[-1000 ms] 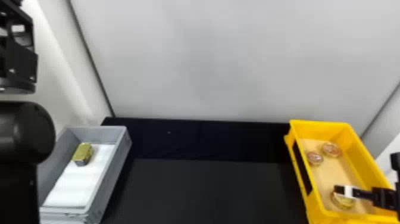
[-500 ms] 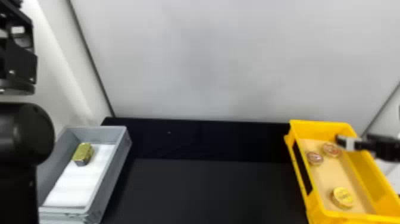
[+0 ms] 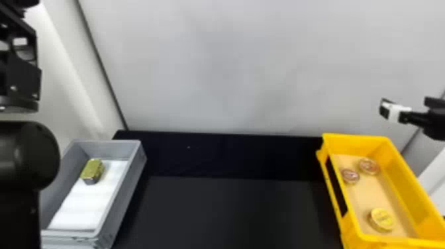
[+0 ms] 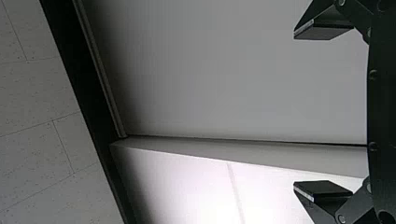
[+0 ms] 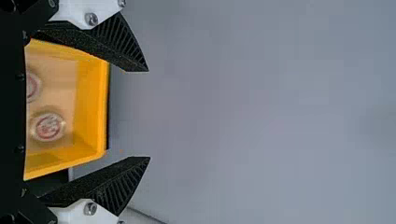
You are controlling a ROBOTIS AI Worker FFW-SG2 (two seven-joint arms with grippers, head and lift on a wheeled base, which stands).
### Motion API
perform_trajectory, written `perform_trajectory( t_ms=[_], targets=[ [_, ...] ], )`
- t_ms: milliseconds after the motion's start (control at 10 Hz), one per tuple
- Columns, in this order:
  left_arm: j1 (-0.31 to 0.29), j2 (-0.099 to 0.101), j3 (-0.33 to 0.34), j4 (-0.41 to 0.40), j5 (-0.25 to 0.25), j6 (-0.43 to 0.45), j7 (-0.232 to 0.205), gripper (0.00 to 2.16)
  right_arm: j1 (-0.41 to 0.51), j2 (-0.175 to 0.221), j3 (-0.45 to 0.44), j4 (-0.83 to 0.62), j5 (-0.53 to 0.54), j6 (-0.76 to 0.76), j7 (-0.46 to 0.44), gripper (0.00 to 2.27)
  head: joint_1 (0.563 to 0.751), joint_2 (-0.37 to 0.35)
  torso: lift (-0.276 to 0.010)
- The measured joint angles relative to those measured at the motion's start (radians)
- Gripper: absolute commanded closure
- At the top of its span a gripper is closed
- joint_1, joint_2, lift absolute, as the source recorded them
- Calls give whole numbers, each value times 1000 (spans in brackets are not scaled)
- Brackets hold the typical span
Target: Pick up the round yellow can and place it in the yellow rectangular box
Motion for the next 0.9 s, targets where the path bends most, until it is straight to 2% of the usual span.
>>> perform_trajectory(
  t_ms=[200,300,700,900],
  targets=[
    [9,-2,4,1,1,-1,1,140,18,-5,24,-63,-158,-111,-122,91,663,54,-2],
    [10,-3,3,4,2,-1,1,140,7,-7,40,-101,-181,-140,-155,53,663,54,-2],
    [13,-4,2,8,5,-5,4,140,-55,-1,136,-242,-136,-306,-281,76,663,54,-2],
    [12,-2,2,9,5,-6,4,140,-106,0,190,-256,-50,-466,-254,78,663,54,-2]
  ],
)
